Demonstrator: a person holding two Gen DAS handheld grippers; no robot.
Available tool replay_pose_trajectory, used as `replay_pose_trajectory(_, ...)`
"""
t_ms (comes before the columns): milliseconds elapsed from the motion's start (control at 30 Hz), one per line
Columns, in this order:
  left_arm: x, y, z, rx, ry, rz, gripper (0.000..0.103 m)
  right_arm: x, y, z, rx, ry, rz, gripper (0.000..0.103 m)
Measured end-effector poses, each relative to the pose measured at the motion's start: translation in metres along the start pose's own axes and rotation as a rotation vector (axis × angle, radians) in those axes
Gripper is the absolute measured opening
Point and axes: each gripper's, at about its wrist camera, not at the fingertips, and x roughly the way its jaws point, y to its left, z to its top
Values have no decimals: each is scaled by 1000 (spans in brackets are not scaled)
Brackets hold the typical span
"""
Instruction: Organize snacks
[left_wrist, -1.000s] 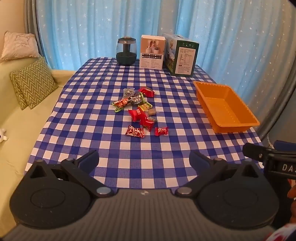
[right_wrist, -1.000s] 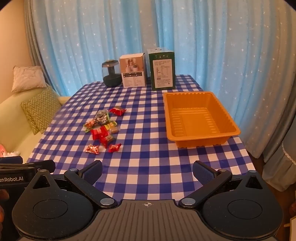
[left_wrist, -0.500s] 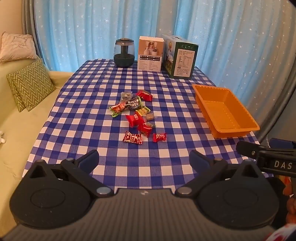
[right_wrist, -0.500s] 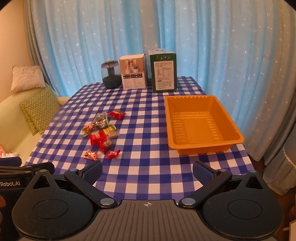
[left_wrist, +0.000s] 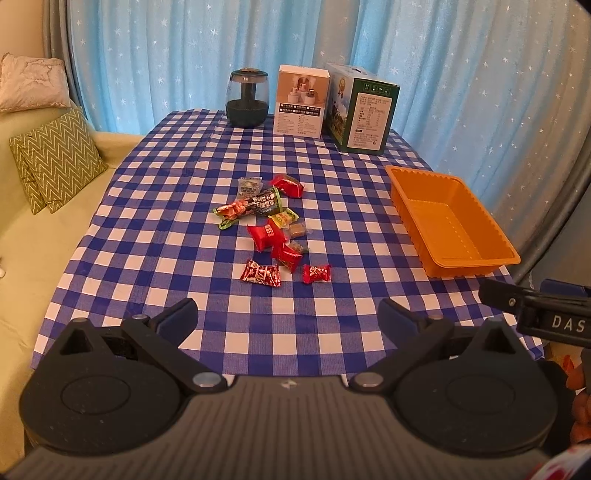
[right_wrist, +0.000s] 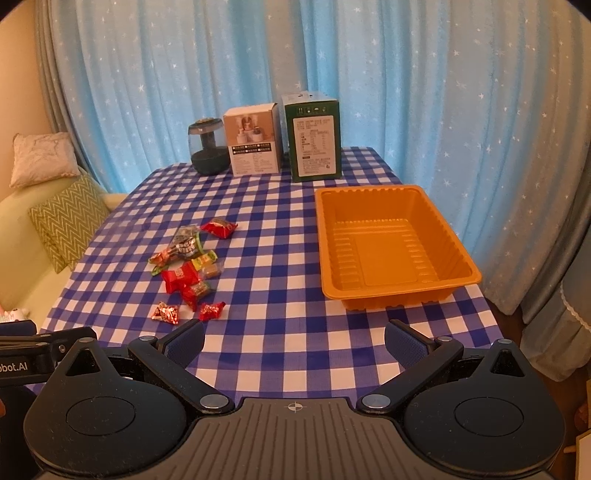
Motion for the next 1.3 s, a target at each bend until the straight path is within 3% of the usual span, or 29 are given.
replay_pose_trajectory(1300, 1, -4, 1, 1, 14, -15, 103, 2, 1, -2, -3, 27, 11, 103)
